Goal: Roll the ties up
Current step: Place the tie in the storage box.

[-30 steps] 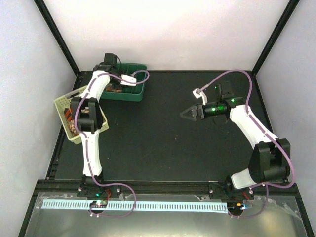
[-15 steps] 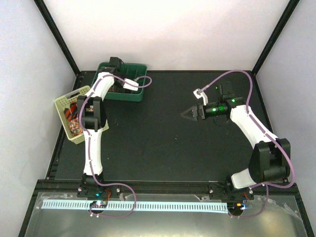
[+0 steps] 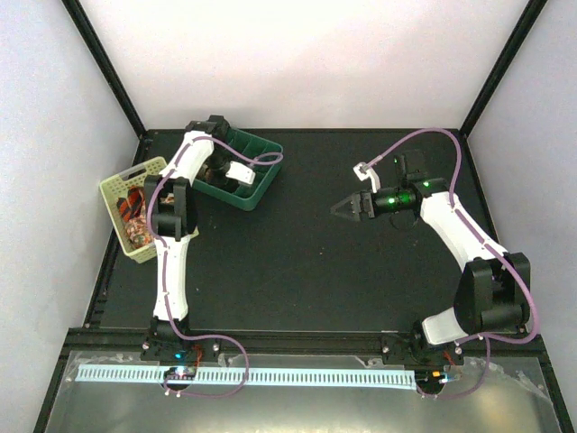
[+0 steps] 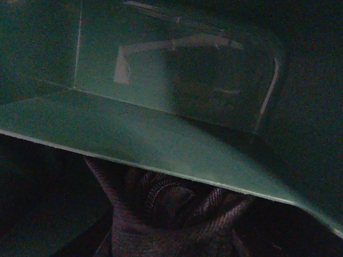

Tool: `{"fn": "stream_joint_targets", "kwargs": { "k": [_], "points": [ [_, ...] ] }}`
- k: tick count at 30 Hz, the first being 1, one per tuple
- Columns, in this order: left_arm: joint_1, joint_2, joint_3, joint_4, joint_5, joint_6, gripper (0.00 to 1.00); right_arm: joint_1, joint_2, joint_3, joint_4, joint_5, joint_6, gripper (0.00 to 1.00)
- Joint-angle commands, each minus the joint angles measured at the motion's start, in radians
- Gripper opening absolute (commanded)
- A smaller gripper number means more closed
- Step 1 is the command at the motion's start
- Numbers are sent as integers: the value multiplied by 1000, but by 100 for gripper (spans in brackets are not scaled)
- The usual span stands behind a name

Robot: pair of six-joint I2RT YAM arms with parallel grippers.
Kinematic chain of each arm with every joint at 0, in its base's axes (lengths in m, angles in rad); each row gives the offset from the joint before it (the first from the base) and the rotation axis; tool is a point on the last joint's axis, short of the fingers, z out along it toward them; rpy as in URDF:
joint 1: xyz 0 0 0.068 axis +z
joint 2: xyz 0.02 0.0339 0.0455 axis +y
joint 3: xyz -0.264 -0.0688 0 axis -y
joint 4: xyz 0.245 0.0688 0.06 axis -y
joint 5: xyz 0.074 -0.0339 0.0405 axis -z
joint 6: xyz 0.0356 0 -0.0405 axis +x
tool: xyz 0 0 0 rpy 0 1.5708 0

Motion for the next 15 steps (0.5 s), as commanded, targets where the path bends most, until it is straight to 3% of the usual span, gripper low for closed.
{"fn": "stream_joint_targets", "kwargs": {
  "k": [1, 7, 11, 15],
  "points": [
    [-9, 18, -26, 29, -21, -61, 12, -7, 6, 6, 9, 1, -8, 100],
    [-29, -76, -248, 390, -79, 45, 15, -7, 16, 16, 5, 4, -6, 100],
    [-42, -74, -293, 462, -112, 147, 17, -7, 13, 15, 3, 9, -8, 100],
    [-45, -64, -265, 456, -126, 164, 41, -8, 1, 16, -12, 17, -24, 100]
  ]
}}
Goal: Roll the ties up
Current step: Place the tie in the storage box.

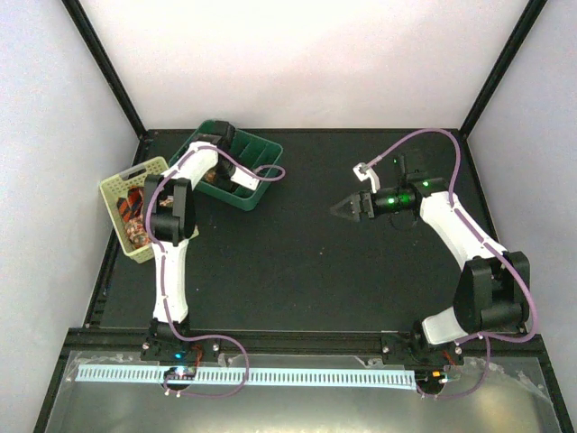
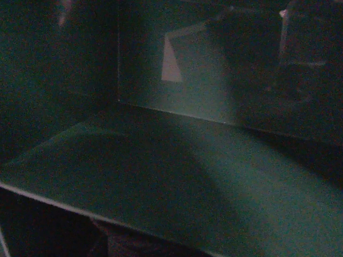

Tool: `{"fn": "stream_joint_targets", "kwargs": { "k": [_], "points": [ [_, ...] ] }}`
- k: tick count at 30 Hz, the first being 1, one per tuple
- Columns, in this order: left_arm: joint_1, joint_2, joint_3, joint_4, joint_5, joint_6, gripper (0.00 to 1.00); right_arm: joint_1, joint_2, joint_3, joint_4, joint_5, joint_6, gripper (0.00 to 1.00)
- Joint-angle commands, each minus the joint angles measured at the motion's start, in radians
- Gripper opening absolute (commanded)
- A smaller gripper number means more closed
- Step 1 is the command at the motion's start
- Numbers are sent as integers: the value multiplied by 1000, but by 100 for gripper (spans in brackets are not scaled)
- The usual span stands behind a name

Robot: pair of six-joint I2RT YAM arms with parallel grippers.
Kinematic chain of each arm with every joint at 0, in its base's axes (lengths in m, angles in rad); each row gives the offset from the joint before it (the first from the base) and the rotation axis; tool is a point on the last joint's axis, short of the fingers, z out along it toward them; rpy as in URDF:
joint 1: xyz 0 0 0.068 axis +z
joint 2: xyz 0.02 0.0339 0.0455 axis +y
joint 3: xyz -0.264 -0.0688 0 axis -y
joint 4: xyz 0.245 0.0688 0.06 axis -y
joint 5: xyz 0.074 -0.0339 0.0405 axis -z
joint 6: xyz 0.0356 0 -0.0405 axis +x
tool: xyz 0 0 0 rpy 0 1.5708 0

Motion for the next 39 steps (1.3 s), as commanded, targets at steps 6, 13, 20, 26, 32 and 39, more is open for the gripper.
{"fn": "stream_joint_targets", "kwargs": {
  "k": [6, 13, 20, 26, 32, 39],
  "points": [
    [-9, -8, 23, 24, -10, 143, 56, -7, -14, 2, 0, 18, -19, 100],
    [-9, -26, 87, -65, -2, 195, 68, -7, 2, 22, 0, 17, -18, 100],
    [-9, -57, 113, -91, -4, 237, 71, -7, 9, 28, 16, 16, -8, 100],
    [-9, -82, 144, -141, -5, 262, 76, -6, 15, 41, 25, 17, -3, 100],
    [-6, -128, 149, -180, -7, 287, 87, -7, 15, 50, 34, 14, 0, 100],
    [0, -209, 150, -201, 9, 237, 99, -7, 6, 73, 21, 24, -16, 100]
  ]
}}
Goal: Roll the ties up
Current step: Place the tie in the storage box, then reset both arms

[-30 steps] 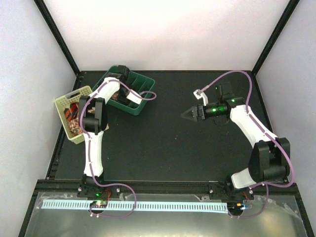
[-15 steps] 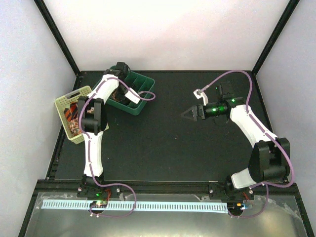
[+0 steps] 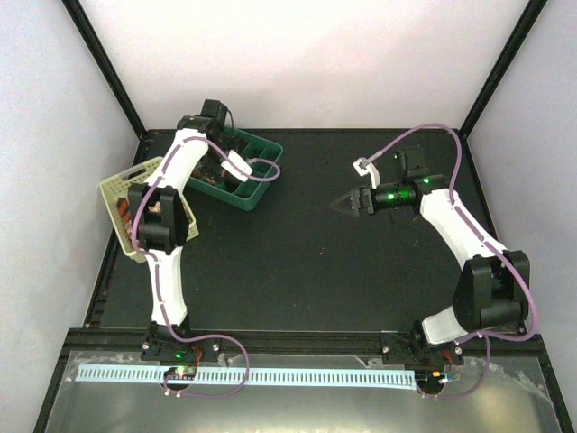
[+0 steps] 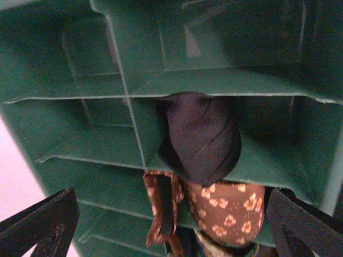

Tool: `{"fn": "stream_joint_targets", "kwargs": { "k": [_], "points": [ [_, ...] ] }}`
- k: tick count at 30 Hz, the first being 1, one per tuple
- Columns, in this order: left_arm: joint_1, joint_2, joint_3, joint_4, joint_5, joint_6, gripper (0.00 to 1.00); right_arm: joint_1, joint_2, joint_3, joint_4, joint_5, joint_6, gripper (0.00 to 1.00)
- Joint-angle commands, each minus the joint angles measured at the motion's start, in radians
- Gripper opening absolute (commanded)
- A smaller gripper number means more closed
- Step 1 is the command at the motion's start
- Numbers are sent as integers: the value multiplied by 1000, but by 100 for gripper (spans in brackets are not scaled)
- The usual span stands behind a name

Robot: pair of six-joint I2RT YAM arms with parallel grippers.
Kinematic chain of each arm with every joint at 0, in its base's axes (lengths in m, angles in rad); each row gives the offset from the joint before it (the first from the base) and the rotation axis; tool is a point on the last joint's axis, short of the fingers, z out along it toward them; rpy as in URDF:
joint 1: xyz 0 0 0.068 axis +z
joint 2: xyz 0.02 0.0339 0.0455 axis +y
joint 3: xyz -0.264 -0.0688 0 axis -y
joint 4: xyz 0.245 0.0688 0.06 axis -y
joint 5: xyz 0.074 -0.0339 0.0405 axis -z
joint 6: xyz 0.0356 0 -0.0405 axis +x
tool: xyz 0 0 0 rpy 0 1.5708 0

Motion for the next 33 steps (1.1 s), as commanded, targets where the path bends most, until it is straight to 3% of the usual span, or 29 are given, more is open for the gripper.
{"fn": "stream_joint_targets", "kwargs": {
  "k": [1, 7, 14, 20, 28, 33],
  "points": [
    [8, -91, 41, -56, 35, -37, 99, -7, -4, 49, 3, 15, -21, 100],
    [16, -198, -48, -34, 99, -211, 99, -14, -21, 90, -32, 76, -63, 100],
    [15, -394, -444, 128, 147, -251, 99, -61, -34, 115, -49, 129, -70, 100],
    [7, -450, -653, 308, 125, -325, 99, -100, -59, 98, -51, 146, -69, 100],
    [-58, -309, -652, 683, 7, -574, 99, -113, -85, 74, -54, 170, -72, 100],
    [-85, -160, -470, 757, -75, -734, 99, -123, -87, 82, -57, 183, -77, 100]
  ]
}}
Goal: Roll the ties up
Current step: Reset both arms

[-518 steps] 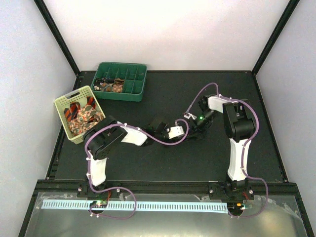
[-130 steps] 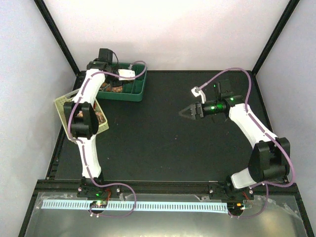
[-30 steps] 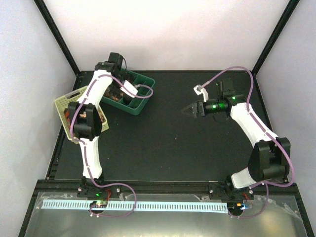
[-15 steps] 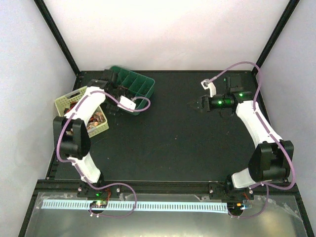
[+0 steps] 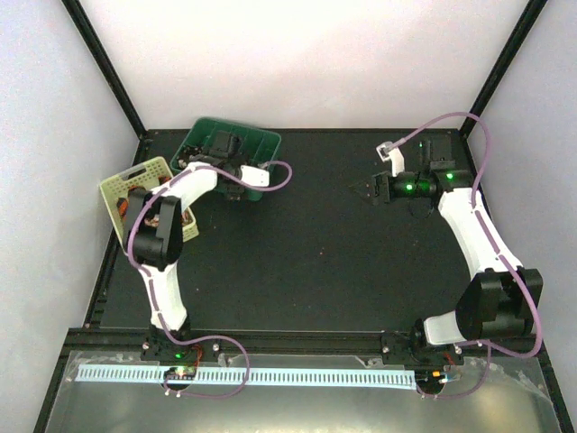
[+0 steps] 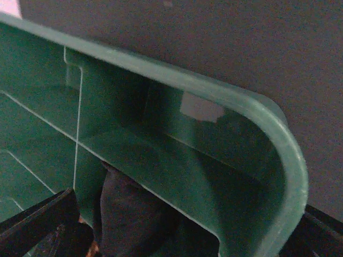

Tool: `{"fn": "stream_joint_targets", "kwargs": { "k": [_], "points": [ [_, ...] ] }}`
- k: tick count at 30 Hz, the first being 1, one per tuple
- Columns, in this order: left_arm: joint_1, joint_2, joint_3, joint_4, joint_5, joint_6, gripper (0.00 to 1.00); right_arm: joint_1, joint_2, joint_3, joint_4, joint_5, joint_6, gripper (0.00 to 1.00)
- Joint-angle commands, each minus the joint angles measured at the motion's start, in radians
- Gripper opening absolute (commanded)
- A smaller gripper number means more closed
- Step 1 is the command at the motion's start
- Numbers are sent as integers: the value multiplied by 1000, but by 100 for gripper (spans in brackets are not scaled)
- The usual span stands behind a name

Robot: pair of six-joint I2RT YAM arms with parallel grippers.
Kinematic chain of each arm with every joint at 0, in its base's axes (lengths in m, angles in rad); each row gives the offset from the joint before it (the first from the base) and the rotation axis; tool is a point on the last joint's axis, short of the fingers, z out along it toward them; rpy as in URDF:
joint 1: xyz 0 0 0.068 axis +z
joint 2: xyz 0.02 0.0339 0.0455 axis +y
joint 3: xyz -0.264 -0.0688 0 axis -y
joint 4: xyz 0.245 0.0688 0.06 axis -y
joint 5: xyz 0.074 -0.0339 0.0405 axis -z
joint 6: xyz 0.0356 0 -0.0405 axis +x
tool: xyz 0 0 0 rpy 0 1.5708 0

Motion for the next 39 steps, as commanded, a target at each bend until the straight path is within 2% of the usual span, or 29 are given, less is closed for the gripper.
{"fn": "stream_joint_targets", "kwargs": {
  "k": [1, 4, 7, 12, 15, 19, 23, 27, 29, 33, 39],
  "points": [
    [-21, 139, 220, 169, -97, -198, 99, -13, -21, 0, -7, 25, -19, 100],
    [-22, 205, 357, 136, -131, -284, 99, -14, -24, 3, -7, 32, -22, 100],
    [-22, 209, 448, 60, -104, -363, 99, -17, -26, 12, -11, 50, -27, 100],
    [-20, 59, 436, -24, 30, -482, 99, -47, -12, 85, -18, 132, -35, 100],
    [-14, -38, 436, -71, 56, -634, 99, -78, 12, 172, -38, 174, -49, 100],
    [20, -120, 510, -230, 140, -794, 99, -123, 38, 288, -77, 186, -70, 100],
    [103, -166, 560, -407, 328, -939, 99, -150, 61, 374, -132, 200, -87, 100],
    [186, -200, 500, -484, 362, -1095, 99, -179, 40, 364, -177, 202, -93, 100],
    [225, -206, 470, -555, 378, -1099, 99, -195, 10, 312, -189, 211, -105, 100],
    [283, -249, 338, -595, 344, -1115, 99, -243, -69, 131, -194, 215, -144, 100],
    [304, -389, 51, -482, 293, -1139, 99, -283, -157, -90, -182, 260, -193, 100]
  ]
}}
